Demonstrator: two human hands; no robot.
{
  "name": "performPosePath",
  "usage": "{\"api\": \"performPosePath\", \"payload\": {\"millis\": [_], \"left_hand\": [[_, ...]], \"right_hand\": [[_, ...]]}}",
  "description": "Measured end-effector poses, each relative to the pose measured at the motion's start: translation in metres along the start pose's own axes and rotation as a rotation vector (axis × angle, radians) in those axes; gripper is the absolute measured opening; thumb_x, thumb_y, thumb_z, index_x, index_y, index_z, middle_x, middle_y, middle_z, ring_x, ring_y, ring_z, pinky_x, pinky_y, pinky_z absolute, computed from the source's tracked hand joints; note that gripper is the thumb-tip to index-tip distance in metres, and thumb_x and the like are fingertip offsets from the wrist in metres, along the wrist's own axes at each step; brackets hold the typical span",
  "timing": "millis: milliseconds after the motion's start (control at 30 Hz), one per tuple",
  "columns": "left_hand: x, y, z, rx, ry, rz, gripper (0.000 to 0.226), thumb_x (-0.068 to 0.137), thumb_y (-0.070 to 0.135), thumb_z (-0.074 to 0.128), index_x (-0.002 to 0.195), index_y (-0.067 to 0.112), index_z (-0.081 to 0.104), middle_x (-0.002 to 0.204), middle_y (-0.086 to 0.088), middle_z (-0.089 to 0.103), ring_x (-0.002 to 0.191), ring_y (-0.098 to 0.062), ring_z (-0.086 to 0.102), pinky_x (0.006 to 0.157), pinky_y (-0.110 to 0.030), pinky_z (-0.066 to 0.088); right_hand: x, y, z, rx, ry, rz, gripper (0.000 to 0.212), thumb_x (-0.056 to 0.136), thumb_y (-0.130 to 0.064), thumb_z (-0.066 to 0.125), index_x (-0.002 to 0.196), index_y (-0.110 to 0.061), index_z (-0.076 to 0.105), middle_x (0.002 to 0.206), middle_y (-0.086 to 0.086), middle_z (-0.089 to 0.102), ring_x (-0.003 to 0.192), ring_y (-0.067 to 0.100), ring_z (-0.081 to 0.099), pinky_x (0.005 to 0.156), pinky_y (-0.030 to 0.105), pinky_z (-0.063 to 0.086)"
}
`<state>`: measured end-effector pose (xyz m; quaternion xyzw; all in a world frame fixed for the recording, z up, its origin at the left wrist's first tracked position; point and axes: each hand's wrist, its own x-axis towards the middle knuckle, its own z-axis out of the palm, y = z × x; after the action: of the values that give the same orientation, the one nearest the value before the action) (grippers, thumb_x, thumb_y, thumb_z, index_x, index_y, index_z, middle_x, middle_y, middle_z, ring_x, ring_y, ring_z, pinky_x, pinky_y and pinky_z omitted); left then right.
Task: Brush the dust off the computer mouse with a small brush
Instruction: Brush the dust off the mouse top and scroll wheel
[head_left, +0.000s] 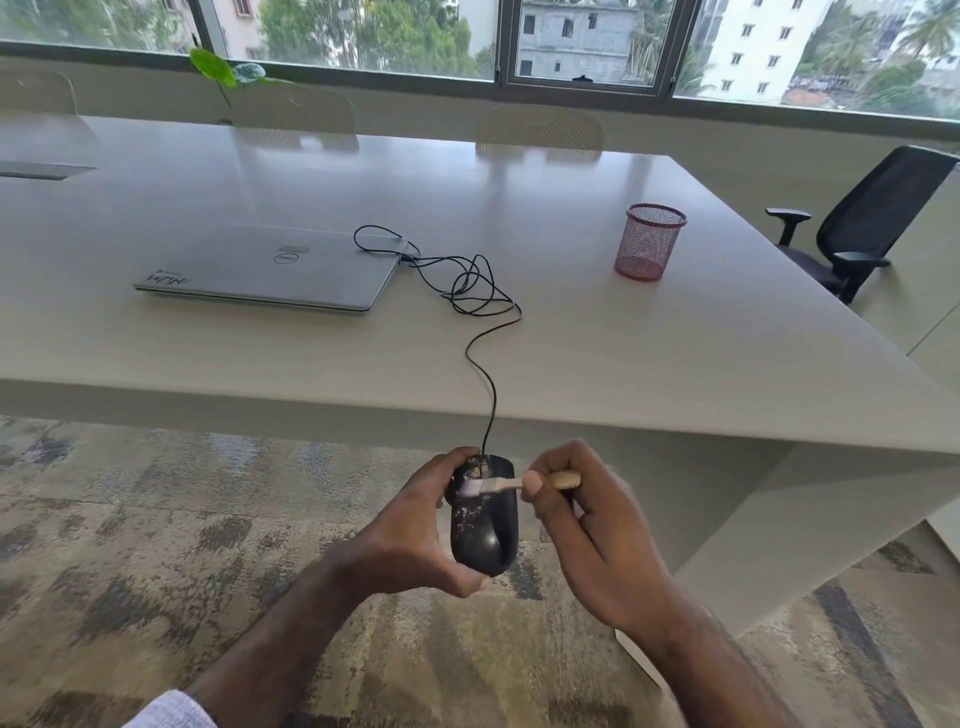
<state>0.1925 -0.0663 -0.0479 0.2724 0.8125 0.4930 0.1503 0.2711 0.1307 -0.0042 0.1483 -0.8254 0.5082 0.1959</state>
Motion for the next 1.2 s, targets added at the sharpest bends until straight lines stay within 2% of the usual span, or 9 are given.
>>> {"api": "performPosePath", "payload": {"millis": [133, 267, 400, 567, 633, 767, 867, 1000, 1200], "left_hand": [[0.001, 0.001, 0.001, 0.009, 0.003, 0.021, 0.095, 0.049, 0.021, 0.089, 0.127, 0.056, 0.048, 0.123, 0.019, 0.060, 0.115, -0.007, 0.059, 0.095, -0.014, 0.048], [0.001, 0.001, 0.002, 0.014, -0.004, 0.018, 0.100, 0.051, 0.013, 0.091, 0.121, 0.069, 0.046, 0.119, 0.030, 0.056, 0.115, 0.004, 0.056, 0.091, -0.010, 0.049], [0.000, 0.000, 0.002, 0.016, -0.006, -0.001, 0.104, 0.052, 0.010, 0.093, 0.132, 0.057, 0.045, 0.127, 0.021, 0.056, 0.119, -0.002, 0.056, 0.099, -0.023, 0.053], [0.001, -0.002, 0.004, 0.027, -0.010, 0.004, 0.104, 0.050, 0.015, 0.092, 0.132, 0.057, 0.044, 0.126, 0.024, 0.056, 0.119, -0.003, 0.056, 0.100, -0.025, 0.053], [0.001, -0.003, 0.005, 0.028, -0.016, 0.000, 0.103, 0.050, 0.014, 0.091, 0.131, 0.058, 0.045, 0.123, 0.027, 0.055, 0.118, 0.001, 0.056, 0.096, -0.021, 0.054], [0.002, -0.006, 0.005, 0.020, -0.014, -0.006, 0.106, 0.050, 0.016, 0.093, 0.133, 0.059, 0.042, 0.128, 0.025, 0.053, 0.121, 0.000, 0.055, 0.099, -0.020, 0.052], [0.002, -0.007, 0.005, 0.019, -0.020, -0.002, 0.106, 0.050, 0.017, 0.094, 0.133, 0.058, 0.042, 0.127, 0.025, 0.054, 0.121, -0.002, 0.055, 0.098, -0.015, 0.049], [0.003, -0.008, 0.005, 0.017, -0.026, -0.010, 0.103, 0.051, 0.015, 0.093, 0.131, 0.058, 0.044, 0.125, 0.027, 0.053, 0.122, 0.000, 0.053, 0.095, -0.010, 0.048], [0.004, -0.009, 0.004, 0.033, -0.024, -0.042, 0.106, 0.051, 0.019, 0.091, 0.124, 0.074, 0.037, 0.124, 0.034, 0.050, 0.123, 0.008, 0.049, 0.094, -0.002, 0.042]], "right_hand": [[0.003, 0.004, 0.000, -0.062, 0.017, 0.023, 0.011, 0.104, -0.026, 0.054, 0.093, -0.025, 0.053, 0.071, -0.024, 0.056, 0.060, 0.001, 0.050, 0.060, 0.008, 0.034], [0.001, 0.002, 0.004, -0.040, -0.027, 0.033, 0.012, 0.103, -0.029, 0.053, 0.092, -0.028, 0.053, 0.071, -0.022, 0.057, 0.058, 0.001, 0.048, 0.058, 0.008, 0.035], [0.004, 0.001, 0.001, 0.003, 0.042, 0.040, 0.012, 0.103, -0.030, 0.054, 0.093, -0.024, 0.056, 0.070, -0.004, 0.059, 0.057, 0.012, 0.051, 0.057, 0.016, 0.039], [0.004, 0.005, 0.004, -0.087, -0.025, 0.067, 0.011, 0.104, -0.019, 0.055, 0.094, -0.022, 0.054, 0.071, -0.024, 0.057, 0.060, 0.001, 0.053, 0.060, 0.009, 0.035], [0.002, 0.004, 0.005, -0.059, -0.068, 0.080, 0.009, 0.104, -0.026, 0.053, 0.095, -0.026, 0.054, 0.076, -0.020, 0.059, 0.064, 0.004, 0.054, 0.060, 0.011, 0.037], [0.004, 0.000, 0.001, -0.003, -0.012, 0.069, 0.011, 0.103, -0.031, 0.052, 0.093, -0.026, 0.055, 0.075, -0.004, 0.061, 0.064, 0.014, 0.056, 0.060, 0.028, 0.047], [0.005, 0.001, -0.004, -0.034, 0.000, 0.085, 0.011, 0.103, -0.028, 0.053, 0.093, -0.025, 0.055, 0.074, -0.013, 0.060, 0.064, 0.010, 0.055, 0.061, 0.020, 0.041], [0.002, 0.003, -0.006, -0.054, -0.116, 0.063, 0.013, 0.104, -0.019, 0.055, 0.092, -0.021, 0.055, 0.072, -0.024, 0.056, 0.062, 0.002, 0.051, 0.062, 0.010, 0.035], [0.004, 0.002, -0.015, 0.053, -0.091, 0.075, 0.014, 0.100, -0.035, 0.053, 0.091, -0.026, 0.058, 0.078, -0.003, 0.060, 0.068, 0.023, 0.054, 0.064, 0.047, 0.047]]}}
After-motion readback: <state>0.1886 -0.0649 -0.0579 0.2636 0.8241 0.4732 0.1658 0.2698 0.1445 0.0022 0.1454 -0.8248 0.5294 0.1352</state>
